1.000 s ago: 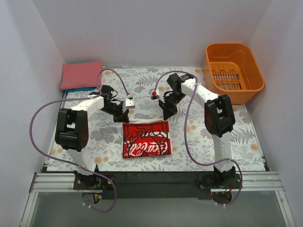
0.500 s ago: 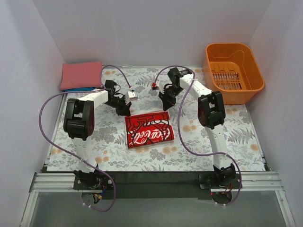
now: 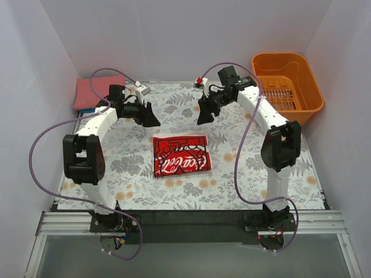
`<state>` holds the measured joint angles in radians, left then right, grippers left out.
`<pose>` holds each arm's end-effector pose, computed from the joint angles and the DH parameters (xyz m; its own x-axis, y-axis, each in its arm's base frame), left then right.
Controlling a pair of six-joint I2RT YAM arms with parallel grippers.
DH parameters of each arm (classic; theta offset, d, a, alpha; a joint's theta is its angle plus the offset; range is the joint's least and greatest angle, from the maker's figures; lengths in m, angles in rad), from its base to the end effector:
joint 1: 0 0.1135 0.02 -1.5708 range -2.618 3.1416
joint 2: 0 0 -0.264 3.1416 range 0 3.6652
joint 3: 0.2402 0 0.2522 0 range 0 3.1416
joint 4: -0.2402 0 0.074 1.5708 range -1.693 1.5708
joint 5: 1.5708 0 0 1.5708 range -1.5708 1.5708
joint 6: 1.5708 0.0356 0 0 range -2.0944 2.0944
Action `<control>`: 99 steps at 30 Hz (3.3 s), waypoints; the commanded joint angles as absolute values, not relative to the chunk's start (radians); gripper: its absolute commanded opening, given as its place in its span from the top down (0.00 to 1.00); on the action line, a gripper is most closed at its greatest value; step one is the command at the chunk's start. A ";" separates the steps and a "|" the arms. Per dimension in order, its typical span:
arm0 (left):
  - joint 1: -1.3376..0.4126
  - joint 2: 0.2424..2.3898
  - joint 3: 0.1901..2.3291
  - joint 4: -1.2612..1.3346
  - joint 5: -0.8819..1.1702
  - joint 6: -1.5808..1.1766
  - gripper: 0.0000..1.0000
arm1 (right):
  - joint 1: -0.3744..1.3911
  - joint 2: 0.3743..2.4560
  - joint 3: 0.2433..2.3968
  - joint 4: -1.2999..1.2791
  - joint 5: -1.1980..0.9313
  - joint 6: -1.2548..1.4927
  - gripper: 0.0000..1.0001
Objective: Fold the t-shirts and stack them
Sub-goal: Fold the tshirt, then neatly place the folded tshirt to the corner
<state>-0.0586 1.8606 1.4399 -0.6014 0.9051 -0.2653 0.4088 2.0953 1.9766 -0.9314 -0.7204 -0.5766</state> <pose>0.3913 -0.0510 0.2393 -0.9388 -0.1071 -0.3274 0.2068 0.5849 -0.7843 0.4060 0.2015 0.2852 -0.3403 -0.5939 -0.7290 -0.9368 0.2808 0.2085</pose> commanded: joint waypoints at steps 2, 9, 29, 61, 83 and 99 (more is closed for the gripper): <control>-0.152 1.622 1.163 -0.458 1.112 -0.752 0.47 | 0.445 1.950 1.763 -0.905 -0.946 -0.416 0.39; -0.316 1.493 0.778 0.036 1.088 -1.268 0.48 | 0.571 1.871 1.415 -0.743 -1.069 -0.298 0.46; -0.121 1.738 0.824 -0.320 1.112 -0.962 0.48 | 0.381 2.043 1.199 -0.587 -0.921 -0.218 0.51; 0.314 1.410 0.816 -0.617 0.733 -1.103 0.36 | 1.140 1.980 1.425 -0.255 -0.121 -0.477 0.44; 0.316 1.396 0.775 -0.606 0.739 -1.123 0.35 | 1.175 2.034 1.349 -0.210 -0.118 -0.485 0.51; 0.180 1.402 0.647 -0.359 0.819 -1.296 0.23 | 1.089 1.936 1.368 -0.184 -0.290 -0.480 0.99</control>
<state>0.2352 1.4406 0.6605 -0.4706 0.7822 -1.2194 1.1042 2.0125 1.3628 -0.1909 -0.2306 -0.4751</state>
